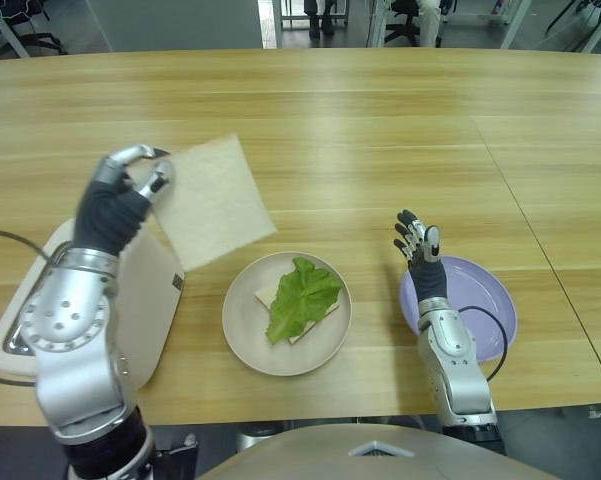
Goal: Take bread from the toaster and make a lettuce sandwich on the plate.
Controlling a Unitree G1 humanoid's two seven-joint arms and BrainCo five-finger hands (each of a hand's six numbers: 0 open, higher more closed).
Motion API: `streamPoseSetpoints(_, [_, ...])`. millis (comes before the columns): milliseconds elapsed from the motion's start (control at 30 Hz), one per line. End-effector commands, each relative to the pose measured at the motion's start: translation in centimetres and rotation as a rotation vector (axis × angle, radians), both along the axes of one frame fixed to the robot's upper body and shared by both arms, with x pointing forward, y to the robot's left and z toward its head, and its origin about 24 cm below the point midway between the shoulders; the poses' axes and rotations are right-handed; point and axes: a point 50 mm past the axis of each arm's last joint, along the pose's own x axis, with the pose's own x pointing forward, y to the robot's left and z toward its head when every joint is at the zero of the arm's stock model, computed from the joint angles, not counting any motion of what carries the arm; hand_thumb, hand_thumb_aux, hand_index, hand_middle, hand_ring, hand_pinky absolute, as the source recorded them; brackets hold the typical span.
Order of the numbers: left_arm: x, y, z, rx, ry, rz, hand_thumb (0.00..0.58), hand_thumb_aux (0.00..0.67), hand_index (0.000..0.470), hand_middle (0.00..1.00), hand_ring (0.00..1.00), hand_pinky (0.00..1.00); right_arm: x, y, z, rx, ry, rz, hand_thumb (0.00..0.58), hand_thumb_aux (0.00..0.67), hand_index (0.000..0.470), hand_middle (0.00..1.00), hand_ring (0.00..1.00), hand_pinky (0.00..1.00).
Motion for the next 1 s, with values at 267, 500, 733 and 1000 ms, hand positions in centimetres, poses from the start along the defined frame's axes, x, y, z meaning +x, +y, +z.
streamPoseSetpoints(267, [-0.7,-4.4,-6.4,-0.254,0.189,0.020,0.580,0.670,0.460,1.00,1.00,1.00,0.3,-0.5,1.9,-0.177,-0.102,0.013,0.000,0.000,0.000,0.00,0.00,0.00])
streamPoseSetpoints(500, [-1.0,-6.8,-9.5,-0.369,0.281,0.044,0.580,0.670,0.460,1.00,1.00,1.00,0.0,0.1,3.0,-0.439,-0.200,0.057,0.000,0.000,0.000,0.00,0.00,0.00])
streamPoseSetpoints(733, [-0.5,-8.8,-12.4,-0.429,0.347,0.077,0.580,0.670,0.460,1.00,1.00,1.00,-0.9,1.6,3.6,-0.736,-0.366,0.131,0.000,0.000,0.000,0.00,0.00,0.00])
streamPoseSetpoints(1000, [-0.5,-9.1,-14.6,-0.386,0.377,0.112,0.580,0.670,0.460,1.00,1.00,1.00,-2.0,3.0,2.0,-1.015,-0.447,0.294,0.000,0.000,0.000,0.00,0.00,0.00])
